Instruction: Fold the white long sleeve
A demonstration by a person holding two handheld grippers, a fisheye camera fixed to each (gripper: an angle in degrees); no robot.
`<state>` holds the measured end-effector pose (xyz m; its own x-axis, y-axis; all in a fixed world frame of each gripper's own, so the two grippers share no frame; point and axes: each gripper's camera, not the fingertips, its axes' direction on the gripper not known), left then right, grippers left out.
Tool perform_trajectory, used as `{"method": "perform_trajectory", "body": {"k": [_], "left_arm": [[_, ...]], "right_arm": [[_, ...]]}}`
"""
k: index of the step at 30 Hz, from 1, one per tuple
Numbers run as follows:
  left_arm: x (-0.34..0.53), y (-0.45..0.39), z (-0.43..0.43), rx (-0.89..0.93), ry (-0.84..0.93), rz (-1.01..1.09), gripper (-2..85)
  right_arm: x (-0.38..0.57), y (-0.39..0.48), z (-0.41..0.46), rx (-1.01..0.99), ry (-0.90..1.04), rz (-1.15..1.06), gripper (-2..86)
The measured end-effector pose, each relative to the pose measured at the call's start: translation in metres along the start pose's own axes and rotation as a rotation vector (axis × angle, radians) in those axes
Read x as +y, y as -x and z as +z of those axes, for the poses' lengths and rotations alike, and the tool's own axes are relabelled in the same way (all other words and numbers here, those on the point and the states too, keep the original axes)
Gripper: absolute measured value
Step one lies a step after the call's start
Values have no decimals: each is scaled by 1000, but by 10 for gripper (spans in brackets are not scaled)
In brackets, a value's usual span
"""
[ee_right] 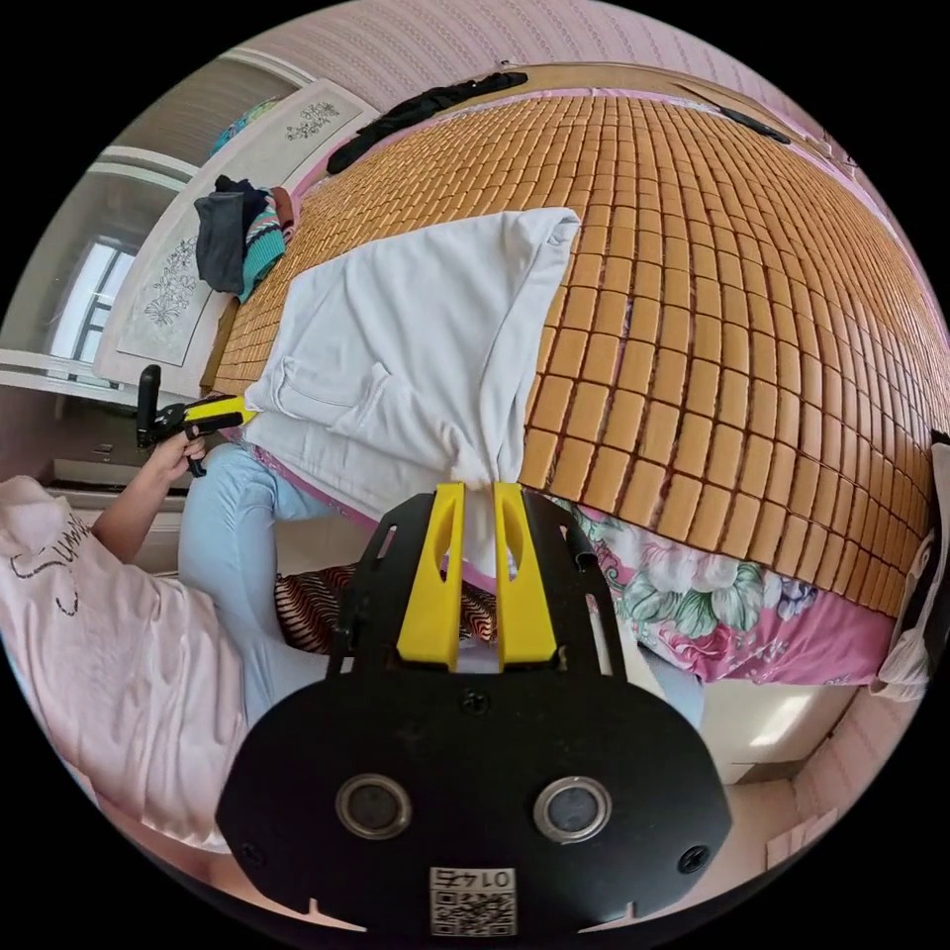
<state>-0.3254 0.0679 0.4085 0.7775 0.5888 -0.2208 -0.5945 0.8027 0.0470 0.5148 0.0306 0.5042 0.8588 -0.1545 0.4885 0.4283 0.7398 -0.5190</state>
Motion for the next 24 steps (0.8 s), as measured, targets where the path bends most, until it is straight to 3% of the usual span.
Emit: {"method": "perform_trajectory", "body": {"k": [5,8,11,15,18,20,24], "left_arm": [[-8,-15,-33,-120,-90,37,54],[-30,-27,-32,-14,-162,58,56],[-53,-34,0,106,-182,38,81],[-66,-34,44,187,-69,-6,58],[-56,-37,40,206,-75,52,6],[-46,-43,33,236,-78,89,-1],[-25,-61,29,273,5,179,17]], "right_arm": [[1,15,-30,82,-140,5,45],[-23,44,-25,-27,-198,-122,51],[-52,65,11,-84,-115,-190,83],[-63,76,46,-23,12,-215,64],[-50,82,37,-45,-13,-274,27],[-36,88,31,-154,29,-362,20],[-19,97,40,-133,156,-405,18]]}}
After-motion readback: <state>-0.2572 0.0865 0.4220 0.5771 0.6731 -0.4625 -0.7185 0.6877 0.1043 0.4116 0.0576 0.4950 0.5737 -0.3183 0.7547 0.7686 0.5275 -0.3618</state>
